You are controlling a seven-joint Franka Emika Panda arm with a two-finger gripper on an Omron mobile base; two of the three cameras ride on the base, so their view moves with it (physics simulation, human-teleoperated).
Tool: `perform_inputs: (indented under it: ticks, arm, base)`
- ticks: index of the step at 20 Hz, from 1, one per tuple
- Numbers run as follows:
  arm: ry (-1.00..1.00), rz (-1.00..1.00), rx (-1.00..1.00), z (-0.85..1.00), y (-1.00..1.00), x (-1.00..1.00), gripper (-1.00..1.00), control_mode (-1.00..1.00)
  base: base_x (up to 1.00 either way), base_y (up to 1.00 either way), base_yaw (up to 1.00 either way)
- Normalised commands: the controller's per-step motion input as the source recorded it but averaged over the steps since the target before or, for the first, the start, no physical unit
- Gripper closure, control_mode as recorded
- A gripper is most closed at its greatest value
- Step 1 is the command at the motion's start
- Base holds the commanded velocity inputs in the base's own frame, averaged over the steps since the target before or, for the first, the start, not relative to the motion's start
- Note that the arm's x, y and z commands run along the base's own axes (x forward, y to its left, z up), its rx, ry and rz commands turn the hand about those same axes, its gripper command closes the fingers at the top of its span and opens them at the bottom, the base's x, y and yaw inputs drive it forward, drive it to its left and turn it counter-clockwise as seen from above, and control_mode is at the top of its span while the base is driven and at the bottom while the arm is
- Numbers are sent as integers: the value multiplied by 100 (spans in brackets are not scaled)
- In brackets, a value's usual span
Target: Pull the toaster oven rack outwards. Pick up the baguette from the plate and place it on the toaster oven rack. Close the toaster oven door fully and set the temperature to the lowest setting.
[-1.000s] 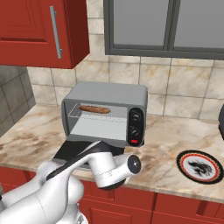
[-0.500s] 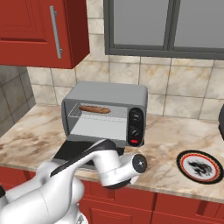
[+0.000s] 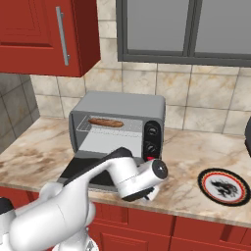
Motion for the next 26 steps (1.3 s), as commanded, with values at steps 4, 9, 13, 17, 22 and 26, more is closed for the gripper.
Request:
perform_inputs:
  ticks: [4,9,13,17,22,26]
  arm:
    - [6,0,0,-3,-11,-4,-100,-100]
    - [1,0,0,-25,0,0,-100,-100]
    - [0,0,0,-31,8,0,-100,-100]
    - [0,0,0,-22,11,0,-100,-100]
    - [-3,0,0,-3,16,0,-100,-100]
    - [-5,0,0,0,20,2,-100,-100]
  base:
    - [0,0,0]
    - [0,0,0]
    - [0,0,0]
    - [0,0,0]
    - [0,0,0]
    - [0,0,0]
